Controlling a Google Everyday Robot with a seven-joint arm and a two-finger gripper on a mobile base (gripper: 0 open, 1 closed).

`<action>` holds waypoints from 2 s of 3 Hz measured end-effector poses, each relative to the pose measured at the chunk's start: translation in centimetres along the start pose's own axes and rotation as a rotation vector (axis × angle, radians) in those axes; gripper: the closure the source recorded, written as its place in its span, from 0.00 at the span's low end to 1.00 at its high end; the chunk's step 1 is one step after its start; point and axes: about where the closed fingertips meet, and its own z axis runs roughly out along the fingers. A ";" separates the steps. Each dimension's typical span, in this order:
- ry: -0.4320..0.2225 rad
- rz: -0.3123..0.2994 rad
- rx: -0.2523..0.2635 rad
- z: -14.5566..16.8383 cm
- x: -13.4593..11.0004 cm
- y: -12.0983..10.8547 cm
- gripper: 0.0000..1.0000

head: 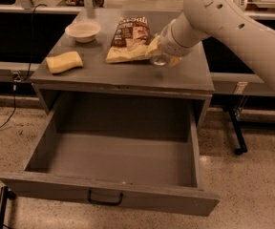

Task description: Place green can into top drawer

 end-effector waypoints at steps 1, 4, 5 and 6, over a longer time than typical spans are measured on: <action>0.024 -0.032 0.033 -2.2 -0.3 -1.6 1.00; -0.093 -0.088 0.215 -2.3 -4.4 -3.3 1.00; -0.104 -0.171 0.293 -3.2 -5.6 -5.7 1.00; -0.101 -0.175 0.281 -3.0 -5.4 -5.3 1.00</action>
Offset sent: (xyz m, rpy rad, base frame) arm -0.0106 0.0059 0.0170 0.0074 -0.0313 0.0236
